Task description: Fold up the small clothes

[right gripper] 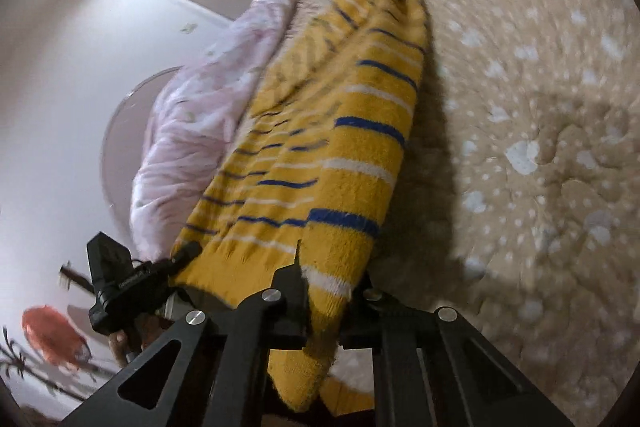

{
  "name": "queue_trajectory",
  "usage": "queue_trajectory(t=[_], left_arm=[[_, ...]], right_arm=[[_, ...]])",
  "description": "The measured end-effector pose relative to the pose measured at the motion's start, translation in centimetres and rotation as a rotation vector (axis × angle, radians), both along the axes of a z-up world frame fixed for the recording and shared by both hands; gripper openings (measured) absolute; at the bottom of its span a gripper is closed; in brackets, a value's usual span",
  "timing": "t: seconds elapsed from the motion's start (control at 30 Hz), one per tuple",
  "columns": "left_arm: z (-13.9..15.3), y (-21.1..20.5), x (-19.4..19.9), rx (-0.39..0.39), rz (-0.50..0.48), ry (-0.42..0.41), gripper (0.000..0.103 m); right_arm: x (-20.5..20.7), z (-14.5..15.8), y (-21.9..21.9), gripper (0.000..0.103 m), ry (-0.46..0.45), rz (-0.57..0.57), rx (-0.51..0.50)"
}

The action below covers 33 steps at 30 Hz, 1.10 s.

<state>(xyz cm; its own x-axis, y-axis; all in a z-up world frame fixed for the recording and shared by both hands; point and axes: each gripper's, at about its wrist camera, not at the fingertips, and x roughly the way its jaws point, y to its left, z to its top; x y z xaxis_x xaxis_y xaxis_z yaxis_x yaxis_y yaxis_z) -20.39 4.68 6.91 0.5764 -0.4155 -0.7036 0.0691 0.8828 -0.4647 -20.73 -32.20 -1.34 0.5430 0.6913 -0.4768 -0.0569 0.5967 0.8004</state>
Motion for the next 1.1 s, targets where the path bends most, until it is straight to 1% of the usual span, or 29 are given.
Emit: queue_trajectory(t=[0.07, 0.13, 0.17, 0.23, 0.27, 0.3, 0.33, 0.4, 0.43, 0.57, 0.6, 0.67, 0.73, 0.8, 0.87, 0.97, 1.1], left_arm=[[1.3, -0.1, -1.9, 0.021, -0.022, -0.039, 0.008], [1.5, -0.3, -3.2, 0.053, -0.04, -0.054, 0.008], [1.1, -0.6, -3.7, 0.076, -0.046, -0.052, 0.008], [-0.4, -1.0, -4.1, 0.113, -0.056, -0.02, 0.008], [-1.4, -1.0, -3.9, 0.123, -0.055, 0.011, 0.008], [-2.3, -0.6, -3.4, 0.118, -0.046, 0.053, 0.008], [-2.6, -0.3, -2.9, 0.103, -0.039, 0.073, 0.008], [-2.3, 0.5, -1.6, 0.065, -0.024, 0.077, 0.008], [-1.9, 0.6, -1.1, 0.064, -0.022, 0.067, 0.008], [1.2, 0.1, 1.8, 0.067, -0.011, -0.018, 0.008], [2.2, -0.2, 3.1, 0.069, -0.006, -0.047, 0.008], [3.6, -0.6, 5.8, 0.074, 0.009, -0.075, 0.008], [4.7, -1.0, 9.0, 0.063, 0.021, -0.084, 0.008], [5.8, -1.5, 12.5, 0.056, 0.029, -0.087, 0.008], [6.1, -1.9, 14.9, 0.062, 0.035, -0.086, 0.008], [5.8, -2.9, 18.3, 0.093, 0.048, -0.075, 0.008], [4.3, -3.8, 21.2, 0.13, 0.045, -0.042, 0.008]], right_arm=[[-1.7, 1.6, 0.0, 0.009, -0.032, 0.026, 0.009], [-3.4, 2.4, 0.3, 0.009, -0.045, 0.051, -0.004], [-4.2, 2.3, 0.7, 0.009, -0.042, 0.064, -0.026], [-5.1, 1.4, 1.6, 0.009, -0.011, 0.097, -0.071], [-5.2, 0.7, 1.9, 0.009, 0.007, 0.103, -0.078], [-5.2, 0.1, 1.9, 0.009, 0.027, 0.102, -0.076], [-4.8, -0.3, 1.7, 0.009, 0.044, 0.095, -0.066], [-3.9, -0.2, 1.4, 0.009, 0.037, 0.089, -0.068], [-3.3, 0.3, 1.4, 0.009, 0.023, 0.092, -0.071], [0.2, 3.5, 1.4, 0.009, -0.058, 0.091, -0.075], [1.4, 4.3, 1.5, 0.009, -0.075, 0.084, -0.071], [4.2, 6.2, 1.8, 0.009, -0.112, 0.062, -0.088], [6.8, 7.8, 1.8, 0.009, -0.141, 0.032, -0.126], [9.6, 8.8, 1.4, 0.009, -0.149, 0.009, -0.124], [12.5, 9.5, 1.0, 0.009, -0.149, -0.024, -0.136], [15.6, 9.8, 0.4, 0.009, -0.136, -0.058, -0.154], [18.7, 8.7, 0.0, 0.009, -0.094, -0.084, -0.17]])
